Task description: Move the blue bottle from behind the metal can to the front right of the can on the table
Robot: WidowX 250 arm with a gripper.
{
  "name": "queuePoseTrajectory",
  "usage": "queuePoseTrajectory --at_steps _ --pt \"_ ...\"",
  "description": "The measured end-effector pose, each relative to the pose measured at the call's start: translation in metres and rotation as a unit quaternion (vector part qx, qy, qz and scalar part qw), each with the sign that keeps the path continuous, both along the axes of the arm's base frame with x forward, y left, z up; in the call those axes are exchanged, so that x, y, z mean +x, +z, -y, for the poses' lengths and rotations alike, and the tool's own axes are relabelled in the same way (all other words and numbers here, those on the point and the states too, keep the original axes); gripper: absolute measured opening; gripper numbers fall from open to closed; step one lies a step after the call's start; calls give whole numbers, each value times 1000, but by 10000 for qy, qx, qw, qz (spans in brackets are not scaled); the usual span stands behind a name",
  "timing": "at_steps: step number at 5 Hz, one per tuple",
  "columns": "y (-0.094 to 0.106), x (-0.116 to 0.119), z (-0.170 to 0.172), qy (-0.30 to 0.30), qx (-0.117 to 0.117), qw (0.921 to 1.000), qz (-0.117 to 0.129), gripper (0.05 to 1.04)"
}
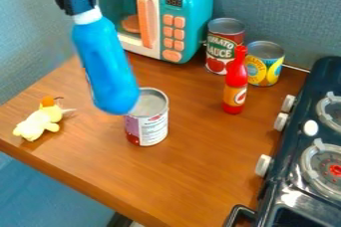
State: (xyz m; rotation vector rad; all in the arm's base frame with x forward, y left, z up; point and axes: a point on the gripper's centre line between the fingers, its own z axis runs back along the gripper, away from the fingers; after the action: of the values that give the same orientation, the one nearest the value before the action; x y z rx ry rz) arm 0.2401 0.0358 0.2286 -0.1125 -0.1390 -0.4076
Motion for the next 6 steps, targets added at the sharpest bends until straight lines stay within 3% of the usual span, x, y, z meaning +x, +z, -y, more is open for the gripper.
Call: queuePoseTrajectory --at_steps 1,2,3,5,6 --pt "-22 -6 26 -196 13 9995 -262 399" --pt "-48 -4 61 -359 309 9981 -404 399" --pt "-57 0 73 -218 326 9989 -247 399" --pt "-71 14 86 -17 344 9993 -171 399" --pt "-86 19 90 28 241 9990 -383 399"
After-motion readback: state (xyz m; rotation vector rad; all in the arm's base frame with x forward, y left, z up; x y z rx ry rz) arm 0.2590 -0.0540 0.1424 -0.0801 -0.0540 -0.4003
